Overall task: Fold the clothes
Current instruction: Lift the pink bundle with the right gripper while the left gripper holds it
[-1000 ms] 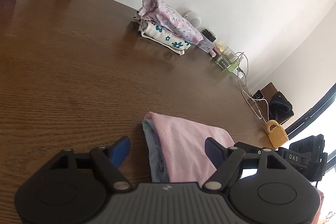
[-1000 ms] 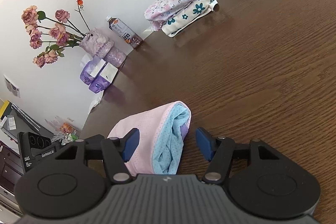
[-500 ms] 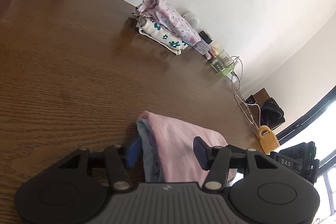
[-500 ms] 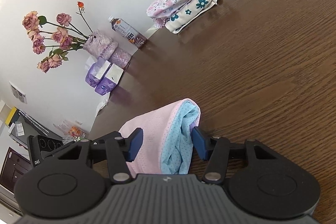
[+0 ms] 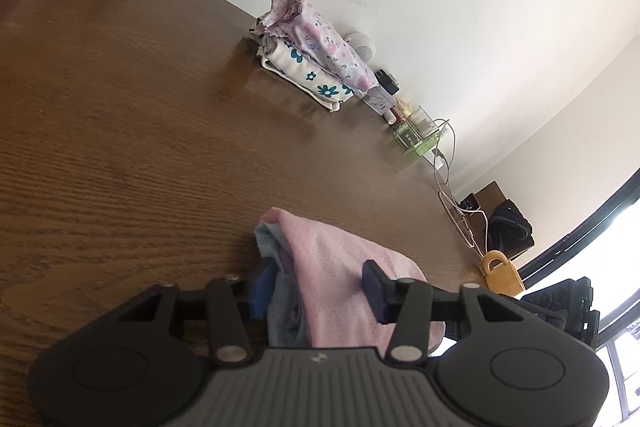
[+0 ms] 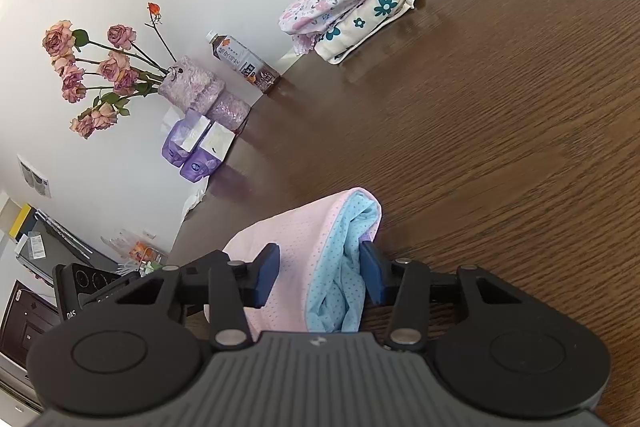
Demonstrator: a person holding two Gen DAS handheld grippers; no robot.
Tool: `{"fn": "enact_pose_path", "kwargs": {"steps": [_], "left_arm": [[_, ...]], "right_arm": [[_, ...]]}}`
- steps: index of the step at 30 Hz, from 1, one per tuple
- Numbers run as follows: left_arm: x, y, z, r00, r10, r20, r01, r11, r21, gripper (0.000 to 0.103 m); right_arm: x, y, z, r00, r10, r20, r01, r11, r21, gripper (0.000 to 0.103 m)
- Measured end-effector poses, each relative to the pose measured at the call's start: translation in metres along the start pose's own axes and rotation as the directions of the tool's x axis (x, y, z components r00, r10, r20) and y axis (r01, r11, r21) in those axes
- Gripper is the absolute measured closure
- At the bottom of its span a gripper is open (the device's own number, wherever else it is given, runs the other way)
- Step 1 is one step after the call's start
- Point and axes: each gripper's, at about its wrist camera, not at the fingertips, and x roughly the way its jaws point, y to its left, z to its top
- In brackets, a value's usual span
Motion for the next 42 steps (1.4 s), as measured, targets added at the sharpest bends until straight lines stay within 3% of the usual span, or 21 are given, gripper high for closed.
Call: {"fn": "enact_pose_path", "kwargs": {"steps": [3,4,14,26,42], "left_arm": [[0.002,0.005,-0.004,1.0,-0.024,0.008,0.024,0.999,-0.03,0.083],[0.002,0.006,-0.004,1.0,-0.026,0.009,0.026,0.999,-0.032,0.083],[-0.003,0.003,-0.003,0.999,-0.033,0.039,0.034,0.999,-0.036,0.087],[-0.015,-0.022,0.014,0.993,-0.061,0.101,0.059,0.998,0.022,0.087],[-0.012,-0.064,0.074,0.977,-0.096,0.189,0.067,0.986,0.154,0.087]], "right_arm": [[0.005,-0.007,-0.003,1.0,0.018,-0.008,-0.018,0.999,0.033,0.088],[0.005,-0.009,-0.004,0.999,0.033,-0.003,-0.033,0.998,0.046,0.089],[0.0,-0.008,-0.006,0.997,0.072,0.034,-0.073,0.996,0.057,0.091],[-0.011,0.016,0.011,0.993,0.079,0.084,-0.079,0.997,-0.012,0.091],[-0.015,0.055,0.08,0.983,0.1,0.151,-0.078,0.986,-0.145,0.091]]}}
